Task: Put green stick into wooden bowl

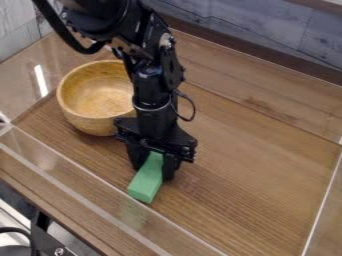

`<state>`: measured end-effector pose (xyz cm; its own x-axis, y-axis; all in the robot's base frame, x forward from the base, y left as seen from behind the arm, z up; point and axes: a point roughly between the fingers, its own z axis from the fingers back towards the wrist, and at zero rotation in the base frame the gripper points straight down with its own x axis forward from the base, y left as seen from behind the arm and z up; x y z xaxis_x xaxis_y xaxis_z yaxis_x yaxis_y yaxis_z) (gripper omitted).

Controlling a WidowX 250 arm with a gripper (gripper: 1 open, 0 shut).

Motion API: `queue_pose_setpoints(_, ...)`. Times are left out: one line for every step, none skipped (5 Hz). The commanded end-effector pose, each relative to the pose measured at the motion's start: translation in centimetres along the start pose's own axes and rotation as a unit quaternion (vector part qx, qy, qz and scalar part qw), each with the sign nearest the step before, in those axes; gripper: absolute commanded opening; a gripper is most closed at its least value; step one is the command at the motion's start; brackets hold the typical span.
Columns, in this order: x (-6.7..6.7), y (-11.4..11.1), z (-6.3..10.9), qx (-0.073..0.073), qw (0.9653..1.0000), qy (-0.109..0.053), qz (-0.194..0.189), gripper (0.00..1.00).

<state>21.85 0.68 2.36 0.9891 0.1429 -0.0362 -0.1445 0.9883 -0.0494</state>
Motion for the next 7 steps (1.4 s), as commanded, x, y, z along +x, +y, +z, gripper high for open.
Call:
queue_pose_setpoints(1.2,0.3,1.8,-0.004,0.9996,-0.028,0.007,0.00)
queue_pose_setpoints(1.3,0.5,2.6,-0.007,0.9995,-0.027,0.012,0.00)
queue_pose_setpoints(1.4,0.8,3.0,-0.009,0.9995,-0.027,0.014,0.00)
queue_pose_setpoints(1.5,1.0,3.3,-0.011,0.9994,-0.027,0.016,0.00)
queue_pose_setpoints(1.6,1.2,4.0,-0.014,0.9994,-0.026,0.018,0.00)
queue_pose_setpoints(2.0,1.4,5.3,-0.022,0.9990,-0.032,0.021,0.00)
queue_pose_setpoints(2.7,1.8,7.2,-0.032,0.9980,-0.044,0.031,0.00)
